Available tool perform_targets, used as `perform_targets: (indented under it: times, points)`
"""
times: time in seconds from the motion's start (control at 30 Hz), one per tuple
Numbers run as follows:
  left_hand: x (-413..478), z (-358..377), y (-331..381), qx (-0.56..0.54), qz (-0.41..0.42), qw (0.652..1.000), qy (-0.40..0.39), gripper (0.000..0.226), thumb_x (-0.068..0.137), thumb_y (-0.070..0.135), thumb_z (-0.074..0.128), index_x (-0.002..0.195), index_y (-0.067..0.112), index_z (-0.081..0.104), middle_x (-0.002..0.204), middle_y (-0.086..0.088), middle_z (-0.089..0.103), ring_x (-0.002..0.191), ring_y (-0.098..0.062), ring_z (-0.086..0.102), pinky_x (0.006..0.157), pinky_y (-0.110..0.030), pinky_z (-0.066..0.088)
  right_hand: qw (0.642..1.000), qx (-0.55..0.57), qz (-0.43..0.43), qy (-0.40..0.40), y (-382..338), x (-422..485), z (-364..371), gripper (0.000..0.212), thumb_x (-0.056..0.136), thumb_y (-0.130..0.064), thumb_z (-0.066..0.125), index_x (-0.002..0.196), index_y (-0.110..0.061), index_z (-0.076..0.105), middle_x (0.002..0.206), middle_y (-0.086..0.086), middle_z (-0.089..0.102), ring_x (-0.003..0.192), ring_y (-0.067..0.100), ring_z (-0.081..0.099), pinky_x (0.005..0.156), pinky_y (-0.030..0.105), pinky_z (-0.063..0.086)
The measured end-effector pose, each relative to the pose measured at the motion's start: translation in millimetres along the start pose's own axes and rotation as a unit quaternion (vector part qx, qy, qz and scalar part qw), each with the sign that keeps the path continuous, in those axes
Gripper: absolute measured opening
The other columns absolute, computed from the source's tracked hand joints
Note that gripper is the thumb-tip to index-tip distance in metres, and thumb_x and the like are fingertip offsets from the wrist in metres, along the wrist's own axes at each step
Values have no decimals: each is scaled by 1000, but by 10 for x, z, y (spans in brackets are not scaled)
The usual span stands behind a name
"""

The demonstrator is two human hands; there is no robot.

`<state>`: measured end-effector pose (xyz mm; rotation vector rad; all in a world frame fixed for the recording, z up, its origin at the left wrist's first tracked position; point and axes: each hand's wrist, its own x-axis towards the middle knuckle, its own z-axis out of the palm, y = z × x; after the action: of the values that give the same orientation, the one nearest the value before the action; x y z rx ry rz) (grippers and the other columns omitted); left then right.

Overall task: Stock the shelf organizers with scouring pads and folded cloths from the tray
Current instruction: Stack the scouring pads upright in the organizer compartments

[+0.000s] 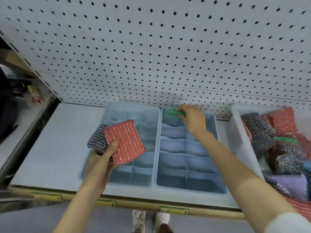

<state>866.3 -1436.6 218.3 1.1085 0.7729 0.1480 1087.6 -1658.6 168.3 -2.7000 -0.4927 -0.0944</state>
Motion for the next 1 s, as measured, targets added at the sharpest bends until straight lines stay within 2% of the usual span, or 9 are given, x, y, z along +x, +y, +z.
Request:
perform_targets:
  times: [0.07, 0.17, 0.3, 0.4, 0.5, 0.6, 0.73, 0.93, 1.0]
  points:
    - [34, -23, -42, 17, 3, 1000, -2, 75, 50, 44, 81, 117, 15, 62, 107, -4, 72, 89, -14, 71, 57, -18, 53, 1000, -22, -6, -8, 37, 4, 113, 21, 90, -13, 61, 111, -16, 64, 111, 4, 64, 104, 26, 55, 69, 32, 43]
    - [92, -31, -100, 23, 7, 1000, 9, 57, 62, 38, 73, 114, 19, 62, 108, -1, 72, 92, -14, 70, 59, -18, 54, 999, -31, -27, 8, 67, 4, 252, 20, 87, -6, 63, 106, -10, 66, 105, 9, 63, 99, 30, 56, 61, 30, 42]
    - [151, -25, -177, 39, 5, 999, 20, 37, 78, 27, 67, 114, 21, 62, 108, -1, 72, 98, -19, 69, 68, -23, 56, 995, -22, -67, 77, 100, 62, 317, 25, 66, 6, 78, 88, -6, 73, 85, 13, 63, 80, 35, 57, 68, 35, 50]
    - [234, 47, -163, 46, 4, 999, 20, 46, 73, 32, 72, 116, 20, 61, 109, -3, 72, 100, -22, 68, 76, -31, 54, 992, 58, 14, 114, 43, 38, 165, 30, 74, -4, 77, 102, -10, 71, 95, 12, 55, 85, 24, 55, 72, 31, 48]
    - [297, 239, -150, 51, -3, 999, -13, 59, 69, 36, 76, 121, 19, 57, 109, -1, 71, 99, -20, 68, 75, -28, 53, 918, 341, 194, 58, -287, -273, -193, 25, 82, -14, 72, 105, -21, 65, 91, 0, 55, 71, 1, 51, 67, 17, 43]
    - [294, 534, -160, 72, -15, 995, -73, 63, 65, 38, 77, 121, 19, 55, 110, -2, 71, 98, -19, 69, 79, -32, 55, 806, 535, 213, -137, -775, -758, -414, 21, 85, -18, 68, 104, -23, 62, 97, -1, 66, 79, 7, 62, 66, 17, 50]
    - [251, 761, -191, 84, 16, 990, -113, 60, 71, 38, 78, 123, 18, 54, 111, -1, 71, 101, -19, 68, 85, -42, 55, 794, 558, 227, -83, -954, -989, -421, 46, 74, -8, 78, 114, -16, 57, 102, -3, 67, 86, 3, 66, 70, 17, 52]
    - [308, 792, -190, 63, 16, 990, -125, 57, 74, 46, 62, 124, 20, 54, 117, -3, 67, 102, -17, 67, 81, -43, 56, 788, 575, 207, -74, -863, -991, -494, 35, 86, -8, 67, 112, -28, 54, 102, -1, 66, 83, 8, 67, 58, 28, 57]
    - [364, 769, -184, 58, 8, 993, -104, 57, 77, 42, 63, 127, 17, 52, 118, -4, 67, 102, -18, 67, 79, -41, 58, 795, 563, 220, -46, -759, -930, -490, 30, 90, -10, 61, 114, -26, 54, 104, -3, 64, 86, 8, 66, 63, 27, 56]
